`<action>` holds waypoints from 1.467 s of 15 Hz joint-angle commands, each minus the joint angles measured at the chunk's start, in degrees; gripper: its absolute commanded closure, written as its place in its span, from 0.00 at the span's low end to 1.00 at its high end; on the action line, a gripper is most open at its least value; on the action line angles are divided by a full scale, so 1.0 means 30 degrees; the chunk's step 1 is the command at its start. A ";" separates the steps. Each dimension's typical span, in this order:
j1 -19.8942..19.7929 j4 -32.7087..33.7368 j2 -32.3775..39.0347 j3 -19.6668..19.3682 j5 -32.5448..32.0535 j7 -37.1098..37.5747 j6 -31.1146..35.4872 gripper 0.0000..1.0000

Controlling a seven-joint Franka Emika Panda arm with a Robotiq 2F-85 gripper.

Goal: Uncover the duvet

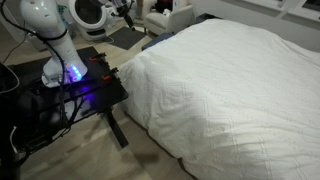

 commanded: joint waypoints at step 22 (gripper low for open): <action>0.1833 0.6831 1.2503 -0.3712 -0.9246 0.6753 -0.1760 0.00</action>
